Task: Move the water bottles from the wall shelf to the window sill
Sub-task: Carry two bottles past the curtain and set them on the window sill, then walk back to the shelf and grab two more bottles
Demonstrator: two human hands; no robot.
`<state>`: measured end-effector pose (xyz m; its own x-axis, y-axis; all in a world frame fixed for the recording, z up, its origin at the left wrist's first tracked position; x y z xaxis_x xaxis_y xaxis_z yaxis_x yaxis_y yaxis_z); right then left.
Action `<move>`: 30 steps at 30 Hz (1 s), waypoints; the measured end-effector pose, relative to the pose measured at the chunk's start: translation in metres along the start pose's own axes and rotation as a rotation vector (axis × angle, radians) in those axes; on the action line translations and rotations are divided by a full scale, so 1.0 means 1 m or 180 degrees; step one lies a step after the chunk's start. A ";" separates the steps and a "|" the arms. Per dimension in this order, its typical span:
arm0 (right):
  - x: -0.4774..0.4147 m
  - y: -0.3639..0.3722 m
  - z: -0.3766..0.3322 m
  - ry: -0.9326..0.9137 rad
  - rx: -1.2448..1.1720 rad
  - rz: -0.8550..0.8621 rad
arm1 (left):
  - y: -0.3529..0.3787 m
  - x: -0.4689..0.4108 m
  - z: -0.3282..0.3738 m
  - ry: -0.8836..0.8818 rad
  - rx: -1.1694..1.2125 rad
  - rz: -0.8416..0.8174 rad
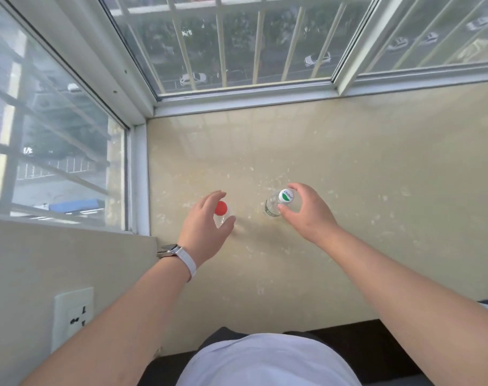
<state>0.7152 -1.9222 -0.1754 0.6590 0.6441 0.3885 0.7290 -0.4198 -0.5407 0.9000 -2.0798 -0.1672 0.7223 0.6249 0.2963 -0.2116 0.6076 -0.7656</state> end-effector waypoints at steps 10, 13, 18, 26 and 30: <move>0.087 -0.048 -0.030 -0.0566 0.1181 0.0462 | -0.029 0.038 0.074 0.1524 -0.1184 0.0448; 0.125 -0.063 -0.032 -0.0608 0.1543 0.0659 | -0.030 0.051 0.099 0.1867 -0.1331 0.0433; 0.191 -0.089 -0.027 -0.0539 0.2013 0.1082 | -0.014 0.074 0.150 0.2603 -0.1539 0.0449; 0.290 -0.125 0.018 -0.0123 0.2168 0.1566 | 0.020 0.130 0.227 0.3604 -0.1634 0.0352; 0.341 -0.145 0.045 0.0090 0.2099 0.1922 | 0.047 0.156 0.266 0.4009 -0.1753 0.0238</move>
<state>0.8261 -1.6128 0.0018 0.9066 0.4128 -0.0879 0.0073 -0.2236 -0.9747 0.8283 -1.8234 -0.0052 0.8864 -0.3946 -0.2420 -0.2036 0.1370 -0.9694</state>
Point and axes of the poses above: each hand's wrist, its own x-axis away from the middle knuckle, its own y-axis out of the palm, z = x × y, the point moved 2 cm from there along -x, towards the middle knuckle, and after that the axes turned 8 degrees about -x, right-handed, at the moved point
